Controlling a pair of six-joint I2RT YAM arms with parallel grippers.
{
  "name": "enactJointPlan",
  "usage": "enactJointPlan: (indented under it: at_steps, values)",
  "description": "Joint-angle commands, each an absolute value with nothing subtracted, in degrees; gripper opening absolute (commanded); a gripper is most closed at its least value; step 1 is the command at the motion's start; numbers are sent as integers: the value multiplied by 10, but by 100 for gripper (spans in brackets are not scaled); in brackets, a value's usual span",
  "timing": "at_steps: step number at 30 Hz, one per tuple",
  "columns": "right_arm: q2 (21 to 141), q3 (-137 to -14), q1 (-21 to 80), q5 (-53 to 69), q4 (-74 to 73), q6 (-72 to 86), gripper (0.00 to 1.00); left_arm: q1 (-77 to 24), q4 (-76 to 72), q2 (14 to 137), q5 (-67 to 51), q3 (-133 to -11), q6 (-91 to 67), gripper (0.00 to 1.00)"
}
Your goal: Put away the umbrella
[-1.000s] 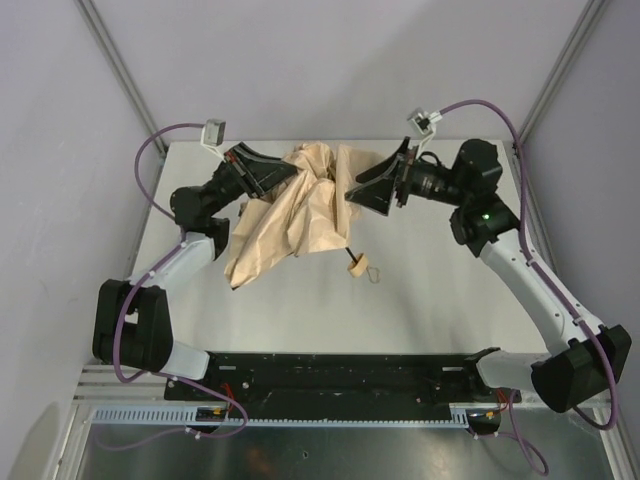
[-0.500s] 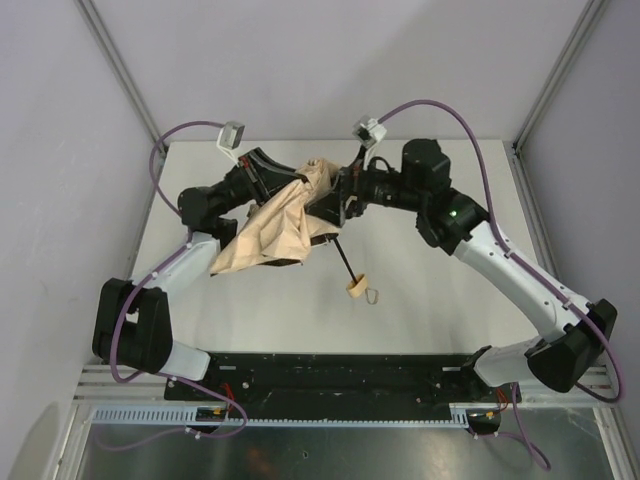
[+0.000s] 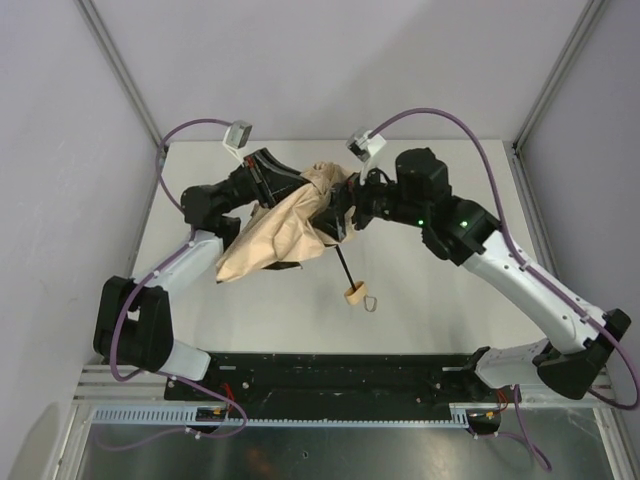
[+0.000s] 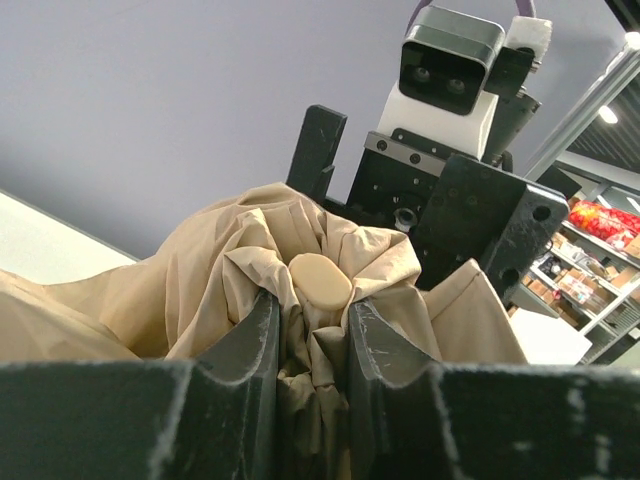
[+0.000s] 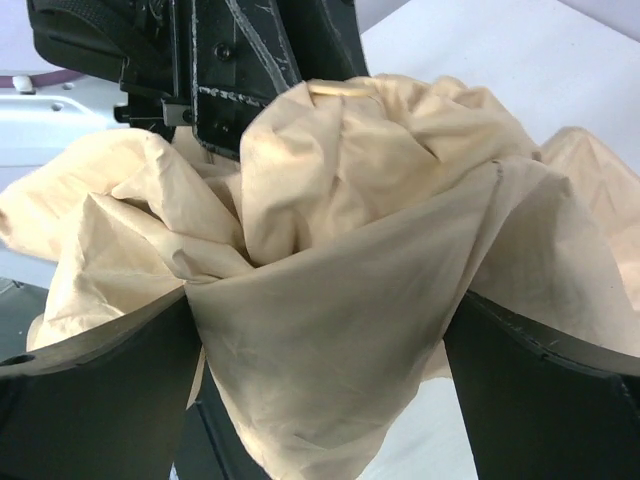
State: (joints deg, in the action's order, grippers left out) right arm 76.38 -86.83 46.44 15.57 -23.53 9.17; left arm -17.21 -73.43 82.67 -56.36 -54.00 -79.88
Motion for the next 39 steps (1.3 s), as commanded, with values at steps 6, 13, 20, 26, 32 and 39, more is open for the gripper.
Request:
enactJointPlan:
  at_steps: [6,13,20,26,32,39]
  values:
    - [648,-828,363,204,-232,140,99,-171,-898,825,-503,-559,-817,0]
    - [541,-702,375,120,-123,209,99,-146,-854,820,-411,-550,-806,0]
    - [465,-590,387,43,-54,236,85,-114,-844,822,-341,-565,-851,0]
    - [539,-516,516,73,141,254,73,-115,-843,813,-327,-574,-867,0]
    - [634,-514,573,42,267,274,68,-114,-842,793,-328,-553,-871,0]
    - [688,-514,583,3,339,295,61,-114,-842,772,-338,-548,-870,0]
